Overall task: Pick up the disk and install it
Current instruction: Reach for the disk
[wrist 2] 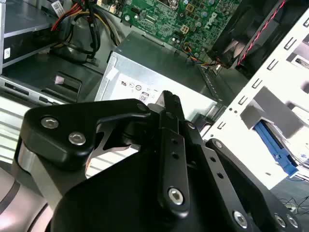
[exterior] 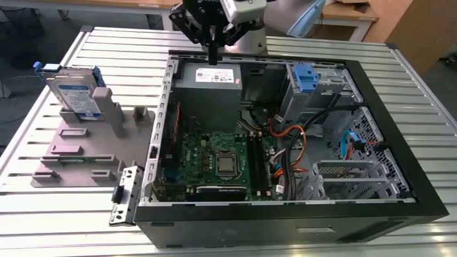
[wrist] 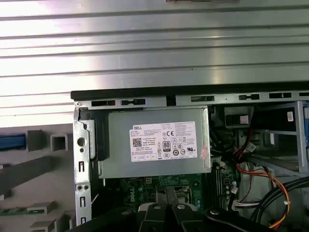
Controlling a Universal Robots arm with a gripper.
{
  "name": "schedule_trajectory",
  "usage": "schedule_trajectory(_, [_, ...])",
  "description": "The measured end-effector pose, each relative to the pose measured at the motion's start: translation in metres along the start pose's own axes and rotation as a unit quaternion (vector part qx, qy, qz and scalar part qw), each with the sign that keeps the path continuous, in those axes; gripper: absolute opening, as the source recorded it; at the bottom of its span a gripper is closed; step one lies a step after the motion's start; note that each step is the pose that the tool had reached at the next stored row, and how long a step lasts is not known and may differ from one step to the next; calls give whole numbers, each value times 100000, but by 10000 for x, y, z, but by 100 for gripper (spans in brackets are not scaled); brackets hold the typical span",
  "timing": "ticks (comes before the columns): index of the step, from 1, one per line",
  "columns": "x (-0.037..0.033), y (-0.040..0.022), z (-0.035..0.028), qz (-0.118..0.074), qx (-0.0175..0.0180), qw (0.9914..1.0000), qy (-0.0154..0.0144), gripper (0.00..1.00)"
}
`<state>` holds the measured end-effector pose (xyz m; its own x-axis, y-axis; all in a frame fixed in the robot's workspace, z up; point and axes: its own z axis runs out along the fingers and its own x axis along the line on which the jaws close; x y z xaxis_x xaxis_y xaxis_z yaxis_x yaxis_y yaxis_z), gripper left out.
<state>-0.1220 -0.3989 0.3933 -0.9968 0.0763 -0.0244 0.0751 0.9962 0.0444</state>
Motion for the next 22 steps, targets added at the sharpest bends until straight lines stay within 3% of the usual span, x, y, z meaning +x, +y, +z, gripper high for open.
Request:
schedule_trajectory(13, [12, -1, 0, 7, -6, 100000, -7, 11])
schedule_trajectory(22, [154, -12, -1, 1, 1, 100000, -1, 11])
